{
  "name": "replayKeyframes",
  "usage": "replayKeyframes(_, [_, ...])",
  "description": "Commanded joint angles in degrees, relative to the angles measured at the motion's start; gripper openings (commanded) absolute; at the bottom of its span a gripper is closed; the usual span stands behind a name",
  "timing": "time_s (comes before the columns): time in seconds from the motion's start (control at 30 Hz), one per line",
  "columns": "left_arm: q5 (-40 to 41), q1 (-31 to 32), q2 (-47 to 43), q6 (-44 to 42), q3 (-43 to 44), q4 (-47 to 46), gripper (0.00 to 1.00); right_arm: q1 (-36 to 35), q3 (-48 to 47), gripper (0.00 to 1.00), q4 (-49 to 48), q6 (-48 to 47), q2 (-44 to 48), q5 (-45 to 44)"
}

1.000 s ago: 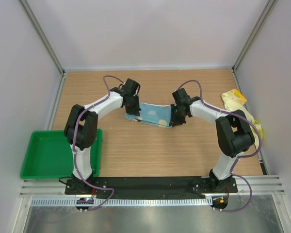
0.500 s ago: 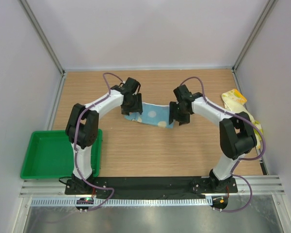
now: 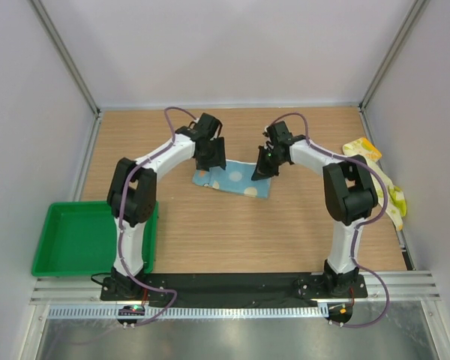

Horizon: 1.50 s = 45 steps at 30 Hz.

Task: Roll the towels
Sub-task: Fold the towel, then roll the towel

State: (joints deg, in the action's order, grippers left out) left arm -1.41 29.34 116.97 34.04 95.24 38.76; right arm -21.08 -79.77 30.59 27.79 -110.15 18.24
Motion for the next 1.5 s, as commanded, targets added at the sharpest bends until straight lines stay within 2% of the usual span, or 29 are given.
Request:
replayKeyframes(0.0, [-1.49,0.28,2.73,-0.82,2.05,-1.23,0.59,1.83,2.33,0.01,-2.46,1.04,-1.82,2.59])
replayKeyframes(0.37, [-0.79,0.1,11.6,-4.42,6.7,-1.59,0.57,2.27,16.38,0.01,-6.95,2.71,1.6,1.8])
replayKeyframes(0.53, [0.18,0.19,13.9,-7.32,9.08,-0.97,0.56,2.27,20.0,0.03,-7.47,4.38,4.59,2.15])
replayKeyframes(0.57, [0.35,0.19,14.08,-7.58,9.35,-0.88,0.56,2.19,20.18,0.12,-7.3,4.38,4.94,2.15])
replayKeyframes(0.63, [0.79,0.1,13.73,-8.02,9.79,-0.44,0.57,2.18,19.57,0.22,-6.16,4.03,5.99,2.06])
replayKeyframes(0.67, [1.06,0.1,13.38,-8.03,9.96,-0.44,0.57,2.1,18.0,0.34,-5.55,3.76,6.26,1.98])
replayKeyframes(0.77, [0.97,0.1,11.45,-8.55,11.45,1.13,0.57,2.27,13.16,0.54,-1.95,2.01,6.96,2.06])
replayKeyframes(0.97, [8.5,1.33,5.12,-10.66,14.8,4.56,0.62,2.27,2.61,0.6,4.47,0.6,9.95,1.63])
replayKeyframes(1.1, [14.41,5.88,1.08,-12.77,13.57,6.76,0.63,2.97,-0.56,0.57,5.62,-0.19,9.78,0.04])
replayKeyframes(1.13, [15.11,6.68,-0.5,-12.77,12.35,6.85,0.63,3.41,-0.48,0.46,5.27,-0.63,9.34,0.22])
replayKeyframes(1.2, [15.47,9.22,-2.09,-12.25,10.67,7.03,0.63,5.25,0.05,0.33,4.48,-1.16,7.41,0.83])
replayKeyframes(1.23, [15.56,9.94,-2.79,-11.03,9.8,7.03,0.63,5.96,0.83,0.23,4.22,-1.33,6.79,0.92])
replayKeyframes(1.33, [14.94,12.66,-5.34,-8.13,6.02,6.15,0.63,7.98,3.11,0.13,2.37,-1.78,4.33,2.06])
replayKeyframes(1.47, [14.5,15.3,-7.19,-6.36,3.73,6.06,0.62,9.56,6.55,0.09,-0.61,-2.04,1.61,3.03])
